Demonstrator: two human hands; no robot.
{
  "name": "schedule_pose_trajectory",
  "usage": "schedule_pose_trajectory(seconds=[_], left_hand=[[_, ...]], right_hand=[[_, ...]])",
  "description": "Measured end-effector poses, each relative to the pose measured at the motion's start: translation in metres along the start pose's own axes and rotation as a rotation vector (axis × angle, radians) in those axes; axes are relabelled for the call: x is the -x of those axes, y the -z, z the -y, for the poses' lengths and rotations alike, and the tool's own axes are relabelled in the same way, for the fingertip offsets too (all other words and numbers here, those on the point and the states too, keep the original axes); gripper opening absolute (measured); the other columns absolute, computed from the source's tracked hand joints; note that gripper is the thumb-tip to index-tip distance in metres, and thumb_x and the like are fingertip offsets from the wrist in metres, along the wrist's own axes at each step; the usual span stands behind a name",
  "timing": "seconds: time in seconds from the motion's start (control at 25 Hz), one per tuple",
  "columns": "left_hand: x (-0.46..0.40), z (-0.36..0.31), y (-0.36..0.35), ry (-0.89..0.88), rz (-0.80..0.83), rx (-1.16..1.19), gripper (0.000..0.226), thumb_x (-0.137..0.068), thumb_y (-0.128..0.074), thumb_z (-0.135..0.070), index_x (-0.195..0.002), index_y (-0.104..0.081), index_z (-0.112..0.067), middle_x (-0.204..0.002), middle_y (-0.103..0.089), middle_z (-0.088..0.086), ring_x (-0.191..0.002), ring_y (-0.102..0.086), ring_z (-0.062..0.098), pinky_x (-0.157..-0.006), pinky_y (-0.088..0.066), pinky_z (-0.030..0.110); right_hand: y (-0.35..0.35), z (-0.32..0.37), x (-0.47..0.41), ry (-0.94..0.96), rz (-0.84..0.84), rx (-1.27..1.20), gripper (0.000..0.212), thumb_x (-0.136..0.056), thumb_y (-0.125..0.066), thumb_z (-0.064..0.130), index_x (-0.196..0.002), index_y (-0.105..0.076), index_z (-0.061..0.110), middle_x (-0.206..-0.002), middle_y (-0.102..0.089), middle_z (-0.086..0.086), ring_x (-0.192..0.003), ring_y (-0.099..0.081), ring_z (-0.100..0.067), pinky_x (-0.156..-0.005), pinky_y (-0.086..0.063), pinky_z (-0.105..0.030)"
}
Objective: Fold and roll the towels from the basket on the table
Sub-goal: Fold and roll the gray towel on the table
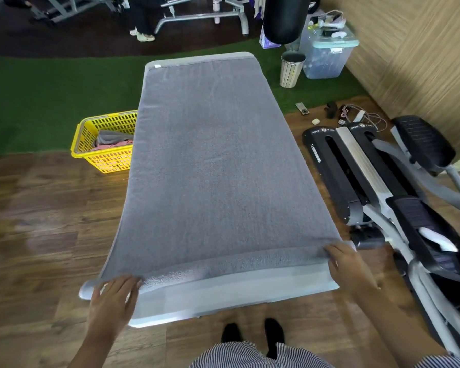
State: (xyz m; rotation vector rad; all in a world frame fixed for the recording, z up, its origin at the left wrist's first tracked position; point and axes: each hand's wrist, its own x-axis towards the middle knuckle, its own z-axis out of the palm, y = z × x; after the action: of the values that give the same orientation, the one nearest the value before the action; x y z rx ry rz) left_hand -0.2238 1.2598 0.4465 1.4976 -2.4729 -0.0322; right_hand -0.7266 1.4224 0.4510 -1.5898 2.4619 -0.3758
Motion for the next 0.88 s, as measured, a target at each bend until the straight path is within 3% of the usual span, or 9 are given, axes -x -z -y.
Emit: schedule_pose_trajectory(seconds=[0.08, 0.16, 0.4, 0.56, 0.72, 0.8, 0.88], left_hand=[[-0.002, 0.002, 0.001, 0.005, 0.025, 0.053, 0.038, -0.08, -0.045, -0.038, -0.091, -0.072, -0.014, -0.091, -0.069, -0.003, -0.09, -0.051, 0.011, -0.097, -0.027, 0.024], [-0.003, 0.004, -0.004, 0.033, 0.052, 0.054, 0.045, -0.072, -0.045, -0.038, -0.094, -0.072, -0.01, -0.093, -0.07, 0.001, -0.092, -0.049, 0.013, -0.095, -0.03, 0.028], [0.003, 0.002, -0.007, 0.129, 0.114, -0.012, 0.048, -0.078, -0.038, -0.038, -0.096, -0.074, -0.011, -0.091, -0.071, 0.001, -0.085, -0.066, 0.025, -0.08, -0.047, 0.046], [0.028, 0.033, 0.003, 0.189, 0.075, -0.059, 0.049, -0.076, -0.038, -0.038, -0.093, -0.075, -0.01, -0.089, -0.071, 0.008, -0.078, -0.069, 0.034, -0.072, -0.049, 0.052], [0.033, 0.026, 0.005, 0.147, 0.013, -0.088, 0.045, -0.077, -0.039, -0.036, -0.091, -0.075, -0.012, -0.087, -0.071, 0.004, -0.082, -0.065, 0.022, -0.078, -0.041, 0.047], [0.024, 0.017, 0.003, 0.07, -0.003, -0.051, 0.042, -0.077, -0.04, -0.035, -0.089, -0.075, -0.014, -0.085, -0.07, 0.0, -0.087, -0.053, 0.013, -0.082, -0.036, 0.043], [0.018, 0.012, 0.0, 0.038, -0.032, -0.03, 0.04, -0.076, -0.041, -0.033, -0.09, -0.074, -0.014, -0.087, -0.068, 0.0, -0.088, -0.049, 0.015, -0.083, -0.035, 0.044]], right_hand=[[0.002, -0.001, 0.0, -0.053, 0.019, -0.036, 0.042, -0.063, -0.066, -0.014, -0.102, -0.069, 0.001, -0.103, -0.067, -0.011, -0.093, -0.062, -0.033, -0.079, -0.052, -0.039], [0.0, -0.001, -0.002, -0.044, 0.025, -0.034, 0.047, -0.06, -0.064, -0.017, -0.103, -0.068, 0.002, -0.102, -0.067, -0.011, -0.092, -0.063, -0.034, -0.079, -0.052, -0.04], [-0.004, -0.003, -0.003, -0.037, 0.014, -0.063, 0.045, -0.066, -0.057, -0.021, -0.103, -0.067, 0.001, -0.102, -0.068, -0.012, -0.093, -0.063, -0.033, -0.083, -0.051, -0.041], [-0.015, 0.015, -0.007, 0.08, 0.073, -0.073, 0.045, -0.063, -0.057, -0.018, -0.099, -0.07, 0.005, -0.098, -0.07, -0.009, -0.088, -0.065, -0.032, -0.082, -0.054, -0.039], [-0.008, 0.019, -0.001, 0.069, 0.089, -0.015, 0.038, -0.063, -0.063, -0.008, -0.094, -0.07, 0.011, -0.091, -0.07, -0.004, -0.082, -0.066, -0.029, -0.074, -0.053, -0.037], [0.002, 0.011, 0.002, -0.009, 0.125, 0.049, 0.027, -0.07, -0.064, 0.002, -0.094, -0.069, 0.014, -0.091, -0.068, -0.002, -0.087, -0.063, -0.028, -0.075, -0.046, -0.035], [0.006, 0.004, 0.004, -0.033, 0.155, 0.063, 0.023, -0.076, -0.061, 0.006, -0.098, -0.067, 0.013, -0.094, -0.067, -0.003, -0.092, -0.061, -0.027, -0.078, -0.042, -0.036]])
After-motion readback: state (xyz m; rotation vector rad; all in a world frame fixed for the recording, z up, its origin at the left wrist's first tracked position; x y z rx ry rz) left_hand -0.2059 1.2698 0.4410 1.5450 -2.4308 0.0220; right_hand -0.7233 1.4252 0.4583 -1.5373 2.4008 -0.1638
